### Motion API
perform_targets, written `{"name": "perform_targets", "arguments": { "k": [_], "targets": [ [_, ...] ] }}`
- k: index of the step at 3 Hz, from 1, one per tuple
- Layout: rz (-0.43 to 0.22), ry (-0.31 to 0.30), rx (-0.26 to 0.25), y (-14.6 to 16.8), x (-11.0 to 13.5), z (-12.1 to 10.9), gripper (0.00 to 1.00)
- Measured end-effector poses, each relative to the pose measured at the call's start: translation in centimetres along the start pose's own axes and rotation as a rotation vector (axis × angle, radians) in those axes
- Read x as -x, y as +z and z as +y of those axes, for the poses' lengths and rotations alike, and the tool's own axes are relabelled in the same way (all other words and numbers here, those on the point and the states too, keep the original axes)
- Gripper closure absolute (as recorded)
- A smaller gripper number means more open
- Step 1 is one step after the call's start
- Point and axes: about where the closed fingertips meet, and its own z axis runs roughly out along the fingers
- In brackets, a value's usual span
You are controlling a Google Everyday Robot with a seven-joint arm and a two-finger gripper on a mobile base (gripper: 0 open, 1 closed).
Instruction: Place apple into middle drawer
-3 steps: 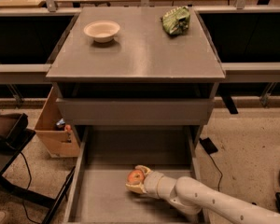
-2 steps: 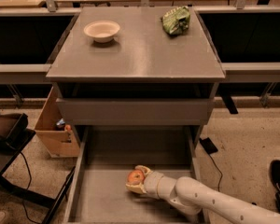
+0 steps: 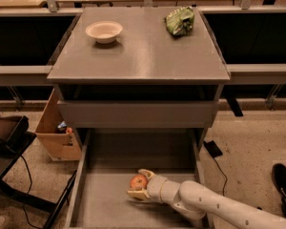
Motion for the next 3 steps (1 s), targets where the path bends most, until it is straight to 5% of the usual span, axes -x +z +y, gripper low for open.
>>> {"name": "perform_targets", "arguments": {
  "k": [2,3],
  "targets": [
    [0.002,-0.011,0.010,-0.1,0.9,0.3,0.00],
    [0.011,-0.033,0.031,-2.0,3.6,0.8,0.00]
  ]
}}
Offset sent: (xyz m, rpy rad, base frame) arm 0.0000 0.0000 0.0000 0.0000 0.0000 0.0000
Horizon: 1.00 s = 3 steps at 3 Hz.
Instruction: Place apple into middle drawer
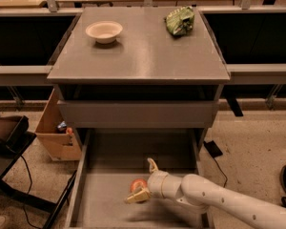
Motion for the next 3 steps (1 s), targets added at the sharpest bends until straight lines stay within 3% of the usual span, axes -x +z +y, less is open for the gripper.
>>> {"name": "perform_targets", "arguments": {
  "k": [1,2,3],
  "targets": [
    [0.029,0.014,0.067,-4.9,4.4,3.3,0.00],
    [0.132,0.096,0.153,-9.1,8.2,9.9,0.00],
    [0.280,0.150,0.252,-9.8,9.7,14.9,0.00]
  ]
}}
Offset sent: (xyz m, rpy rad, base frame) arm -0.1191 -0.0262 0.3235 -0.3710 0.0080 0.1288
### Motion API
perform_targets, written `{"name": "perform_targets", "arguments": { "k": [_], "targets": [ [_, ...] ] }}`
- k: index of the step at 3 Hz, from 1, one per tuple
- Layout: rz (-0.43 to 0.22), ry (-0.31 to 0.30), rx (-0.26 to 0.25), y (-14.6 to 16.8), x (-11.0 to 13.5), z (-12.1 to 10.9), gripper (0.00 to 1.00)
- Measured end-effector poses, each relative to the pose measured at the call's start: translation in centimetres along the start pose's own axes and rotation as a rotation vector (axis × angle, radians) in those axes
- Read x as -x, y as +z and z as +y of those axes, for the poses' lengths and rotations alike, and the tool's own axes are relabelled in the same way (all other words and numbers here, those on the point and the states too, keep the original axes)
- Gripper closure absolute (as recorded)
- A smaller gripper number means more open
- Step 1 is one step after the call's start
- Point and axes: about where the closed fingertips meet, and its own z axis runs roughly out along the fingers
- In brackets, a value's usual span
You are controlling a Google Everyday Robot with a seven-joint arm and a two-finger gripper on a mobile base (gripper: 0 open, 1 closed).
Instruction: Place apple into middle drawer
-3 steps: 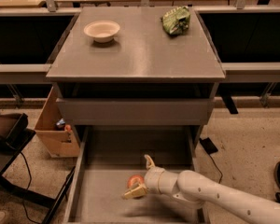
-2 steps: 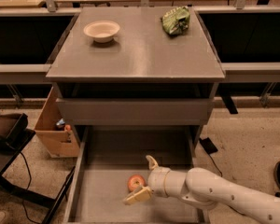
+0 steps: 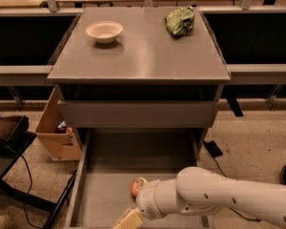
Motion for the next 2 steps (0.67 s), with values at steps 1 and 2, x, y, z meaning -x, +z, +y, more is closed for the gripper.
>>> {"name": "perform_targets", "arguments": {
  "k": [1,2],
  "targets": [
    [0.213,-0.003,-0.038,-1.7,-3.4,0.9,0.00],
    [0.416,-0.064,-0.172,-6.3,-8.5,-0.7,0.00]
  ]
}}
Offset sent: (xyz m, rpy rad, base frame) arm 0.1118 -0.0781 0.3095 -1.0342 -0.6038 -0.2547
